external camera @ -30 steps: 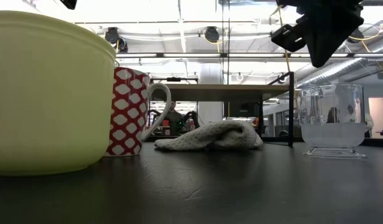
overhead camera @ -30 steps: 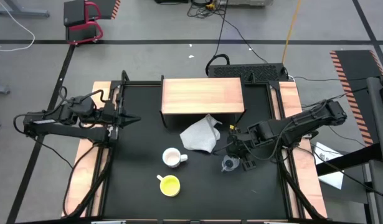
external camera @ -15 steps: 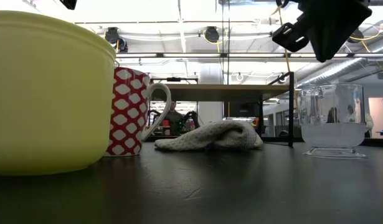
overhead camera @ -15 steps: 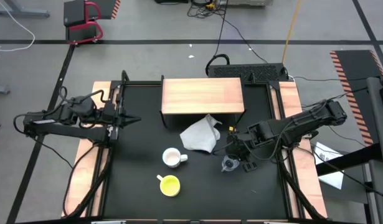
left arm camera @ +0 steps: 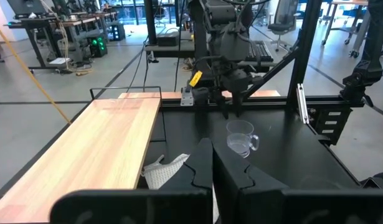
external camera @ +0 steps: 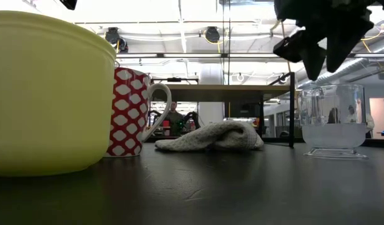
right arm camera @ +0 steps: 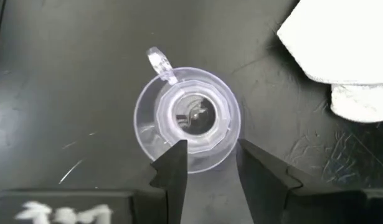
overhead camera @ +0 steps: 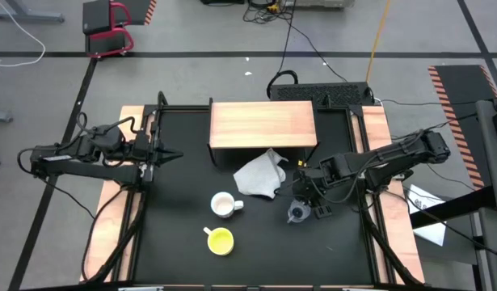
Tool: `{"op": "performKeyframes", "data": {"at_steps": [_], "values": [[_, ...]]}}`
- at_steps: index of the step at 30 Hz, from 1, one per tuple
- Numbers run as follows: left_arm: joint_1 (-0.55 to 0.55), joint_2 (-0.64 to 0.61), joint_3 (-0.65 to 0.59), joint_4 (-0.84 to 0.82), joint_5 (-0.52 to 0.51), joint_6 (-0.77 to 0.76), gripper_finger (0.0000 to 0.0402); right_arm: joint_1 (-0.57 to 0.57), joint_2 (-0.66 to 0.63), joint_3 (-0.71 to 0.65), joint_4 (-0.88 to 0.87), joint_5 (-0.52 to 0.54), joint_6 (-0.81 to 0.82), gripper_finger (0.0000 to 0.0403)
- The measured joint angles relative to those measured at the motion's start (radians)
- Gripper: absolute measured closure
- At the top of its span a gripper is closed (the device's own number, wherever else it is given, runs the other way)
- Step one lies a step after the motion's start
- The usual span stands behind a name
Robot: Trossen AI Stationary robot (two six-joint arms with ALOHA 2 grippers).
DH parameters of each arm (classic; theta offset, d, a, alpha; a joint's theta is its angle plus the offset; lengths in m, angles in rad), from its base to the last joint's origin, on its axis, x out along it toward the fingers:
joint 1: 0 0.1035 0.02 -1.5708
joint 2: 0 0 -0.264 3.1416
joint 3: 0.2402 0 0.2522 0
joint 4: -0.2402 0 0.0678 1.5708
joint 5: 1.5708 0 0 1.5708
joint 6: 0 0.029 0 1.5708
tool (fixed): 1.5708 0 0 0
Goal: Stack small to large cups/mugs on shelf
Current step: Put the transparent mug on the shelf
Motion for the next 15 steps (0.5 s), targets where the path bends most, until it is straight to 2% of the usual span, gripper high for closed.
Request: {"op": "performKeyframes", "data": {"at_steps": [10, 15], "values": [[0.000, 0.000, 0.000, 0.000, 0.000, 0.000, 0.0401, -0.045, 0.000, -0.048, 0.057, 0.000, -0.047, 0.0270], [0.000, 0.000, 0.000, -0.001, 0.000, 0.000, 0.0400, -0.050, 0.000, -0.048, 0.059, 0.000, -0.011, 0.0270]]}}
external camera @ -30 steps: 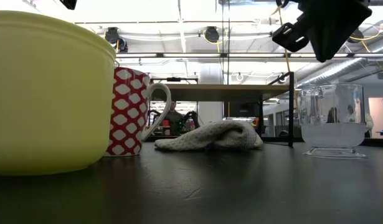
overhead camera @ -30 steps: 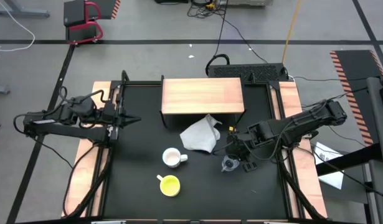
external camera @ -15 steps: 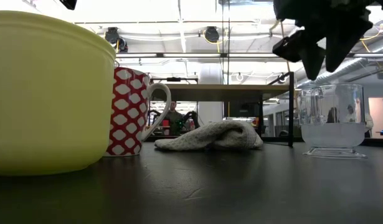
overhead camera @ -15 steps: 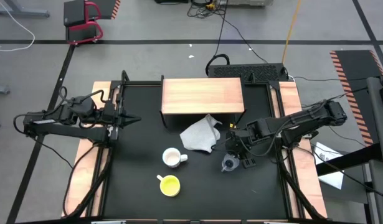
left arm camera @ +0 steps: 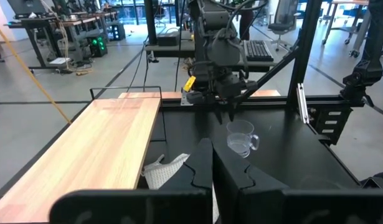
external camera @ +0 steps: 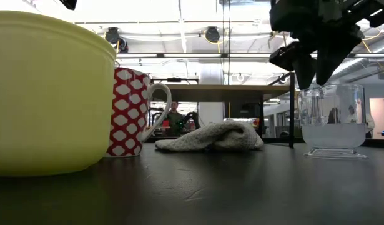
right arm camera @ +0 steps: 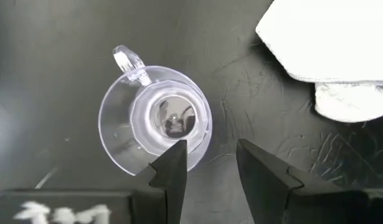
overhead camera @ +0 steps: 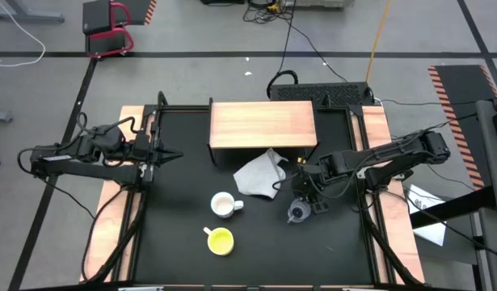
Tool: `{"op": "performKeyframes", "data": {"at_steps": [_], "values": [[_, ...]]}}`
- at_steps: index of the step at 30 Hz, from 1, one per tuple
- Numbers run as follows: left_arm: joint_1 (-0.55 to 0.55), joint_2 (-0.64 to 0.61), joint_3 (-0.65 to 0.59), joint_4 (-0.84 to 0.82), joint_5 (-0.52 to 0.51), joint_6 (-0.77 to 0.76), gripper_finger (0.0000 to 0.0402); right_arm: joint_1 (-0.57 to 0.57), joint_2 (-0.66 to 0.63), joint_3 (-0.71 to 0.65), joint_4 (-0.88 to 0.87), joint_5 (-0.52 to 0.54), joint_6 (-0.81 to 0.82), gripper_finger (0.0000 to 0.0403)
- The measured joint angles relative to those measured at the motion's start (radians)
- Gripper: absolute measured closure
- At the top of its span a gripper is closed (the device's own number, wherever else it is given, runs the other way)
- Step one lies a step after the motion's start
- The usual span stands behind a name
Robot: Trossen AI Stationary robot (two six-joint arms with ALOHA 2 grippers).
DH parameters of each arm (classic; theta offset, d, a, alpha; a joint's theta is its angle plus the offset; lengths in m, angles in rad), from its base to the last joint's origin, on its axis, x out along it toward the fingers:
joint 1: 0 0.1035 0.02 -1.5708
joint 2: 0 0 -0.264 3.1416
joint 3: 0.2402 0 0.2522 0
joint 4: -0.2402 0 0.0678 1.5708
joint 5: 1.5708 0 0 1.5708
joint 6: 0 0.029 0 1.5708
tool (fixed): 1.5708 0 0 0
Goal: Stack small to large cups/mugs on shelf
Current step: Put the transparent mug on the shelf
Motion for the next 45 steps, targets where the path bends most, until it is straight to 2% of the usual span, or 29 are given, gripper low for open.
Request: {"op": "performKeyframes", "data": {"at_steps": [10, 13, 18, 28, 34, 45], "values": [[0.000, 0.000, 0.000, -0.011, 0.000, 0.000, 0.0400, -0.001, -0.007, 0.000, -0.069, -0.005, 0.233, 0.0270], [0.000, 0.000, 0.000, -0.011, 0.000, 0.002, 0.0400, -0.003, -0.008, 0.000, -0.084, -0.053, 0.281, 0.0270], [0.000, 0.006, 0.000, -0.011, 0.000, 0.003, 0.0400, -0.003, -0.007, 0.000, -0.075, -0.085, 0.351, 0.0270], [0.000, 0.042, 0.000, -0.014, 0.000, 0.009, 0.0399, -0.003, -0.007, 0.000, -0.026, -0.082, 0.524, 0.0270], [0.000, 0.060, 0.000, -0.012, 0.000, 0.032, 0.0400, -0.003, -0.006, 0.000, -0.030, -0.082, 0.580, 0.0270], [0.000, 0.060, 0.000, -0.012, 0.001, 0.031, 0.0398, -0.003, 0.002, 0.000, -0.047, -0.079, 0.590, 0.0270]]}}
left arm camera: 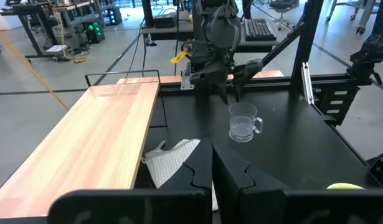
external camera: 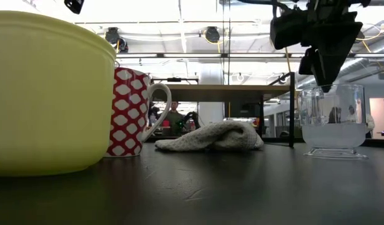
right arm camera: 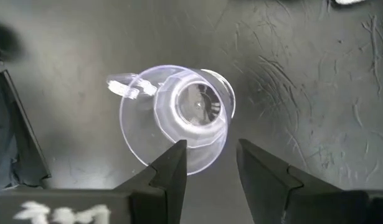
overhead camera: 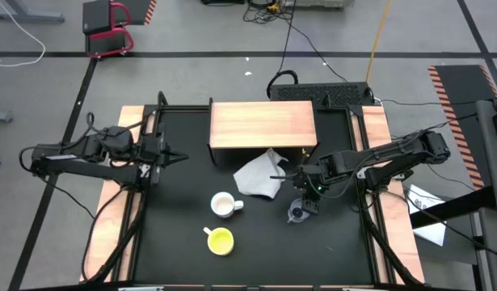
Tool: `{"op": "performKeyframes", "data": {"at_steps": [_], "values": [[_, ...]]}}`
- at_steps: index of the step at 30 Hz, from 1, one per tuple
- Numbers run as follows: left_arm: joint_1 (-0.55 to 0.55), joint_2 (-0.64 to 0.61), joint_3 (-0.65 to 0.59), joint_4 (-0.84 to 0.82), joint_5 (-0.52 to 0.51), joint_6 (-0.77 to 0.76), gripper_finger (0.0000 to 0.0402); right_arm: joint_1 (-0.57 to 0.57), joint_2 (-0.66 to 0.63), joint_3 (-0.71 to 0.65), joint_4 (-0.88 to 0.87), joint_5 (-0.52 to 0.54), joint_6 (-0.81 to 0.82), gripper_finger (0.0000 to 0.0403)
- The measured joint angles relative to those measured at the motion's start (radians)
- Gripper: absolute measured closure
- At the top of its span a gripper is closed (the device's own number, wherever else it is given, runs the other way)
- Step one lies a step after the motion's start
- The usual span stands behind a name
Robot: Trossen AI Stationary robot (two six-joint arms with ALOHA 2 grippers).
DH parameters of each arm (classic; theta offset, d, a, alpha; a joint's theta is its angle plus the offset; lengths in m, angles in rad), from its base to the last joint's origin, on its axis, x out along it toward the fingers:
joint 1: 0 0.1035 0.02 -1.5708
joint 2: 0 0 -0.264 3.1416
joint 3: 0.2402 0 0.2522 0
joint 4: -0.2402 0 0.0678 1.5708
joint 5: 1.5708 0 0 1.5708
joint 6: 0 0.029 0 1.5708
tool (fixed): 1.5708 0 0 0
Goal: Stack small to large cups/mugs on shelf
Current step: Put the transparent mug on the shelf
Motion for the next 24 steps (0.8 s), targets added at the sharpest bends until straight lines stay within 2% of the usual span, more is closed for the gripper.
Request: {"op": "performKeyframes", "data": {"at_steps": [24], "values": [[0.000, 0.000, 0.000, 0.000, 0.028, -0.010, 0.0393, 0.000, 0.110, 0.000, -0.010, 0.001, -0.025, 0.0270]]}}
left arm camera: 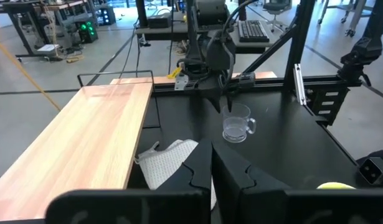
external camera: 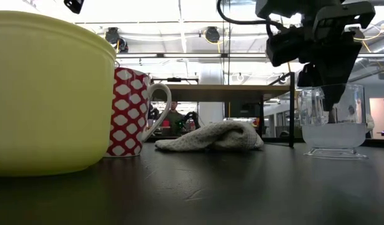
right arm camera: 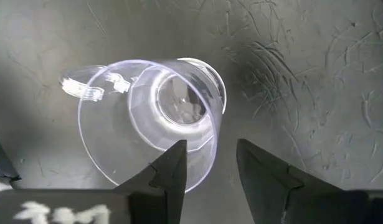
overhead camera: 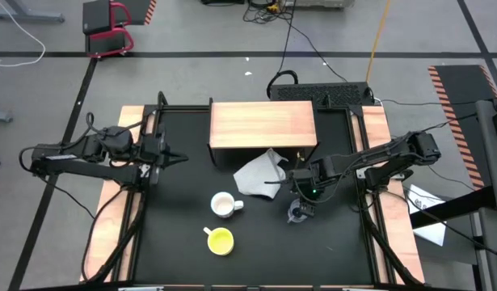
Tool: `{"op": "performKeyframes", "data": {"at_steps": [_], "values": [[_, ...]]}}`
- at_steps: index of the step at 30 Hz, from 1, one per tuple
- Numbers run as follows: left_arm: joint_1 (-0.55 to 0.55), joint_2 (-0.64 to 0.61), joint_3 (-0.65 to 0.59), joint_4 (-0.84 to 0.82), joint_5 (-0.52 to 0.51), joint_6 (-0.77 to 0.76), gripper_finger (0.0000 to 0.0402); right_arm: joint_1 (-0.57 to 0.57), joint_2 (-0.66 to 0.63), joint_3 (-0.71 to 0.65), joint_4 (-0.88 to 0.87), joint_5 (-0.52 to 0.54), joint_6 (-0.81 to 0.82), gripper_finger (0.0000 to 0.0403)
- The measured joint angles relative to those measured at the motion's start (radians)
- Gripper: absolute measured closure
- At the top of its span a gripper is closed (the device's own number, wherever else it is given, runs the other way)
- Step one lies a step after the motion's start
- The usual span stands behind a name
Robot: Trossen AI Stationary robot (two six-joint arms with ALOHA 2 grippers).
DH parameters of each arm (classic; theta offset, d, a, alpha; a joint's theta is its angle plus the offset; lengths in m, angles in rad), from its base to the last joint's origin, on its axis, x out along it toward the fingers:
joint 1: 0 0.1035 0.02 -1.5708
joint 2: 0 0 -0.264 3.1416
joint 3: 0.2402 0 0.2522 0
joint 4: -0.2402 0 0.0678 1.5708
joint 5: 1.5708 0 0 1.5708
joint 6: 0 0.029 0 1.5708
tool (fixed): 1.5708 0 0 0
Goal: Stack small to large cups/mugs on shelf
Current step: Put the transparent mug on the shelf
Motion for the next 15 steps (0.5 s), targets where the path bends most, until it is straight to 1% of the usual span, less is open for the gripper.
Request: {"op": "performKeyframes", "data": {"at_steps": [5, 12, 15], "values": [[0.000, 0.000, 0.000, 0.000, 0.002, -0.003, 0.0399, 0.000, -0.001, 0.000, 0.001, 0.000, -0.002, 0.0270], [0.000, 0.000, 0.000, 0.000, 0.002, -0.003, 0.0379, 0.000, -0.001, 0.000, 0.001, 0.000, -0.006, 0.0270], [0.000, 0.000, 0.000, 0.000, 0.002, -0.003, 0.0377, 0.000, -0.001, 0.000, 0.001, 0.000, -0.009, 0.0271]]}}
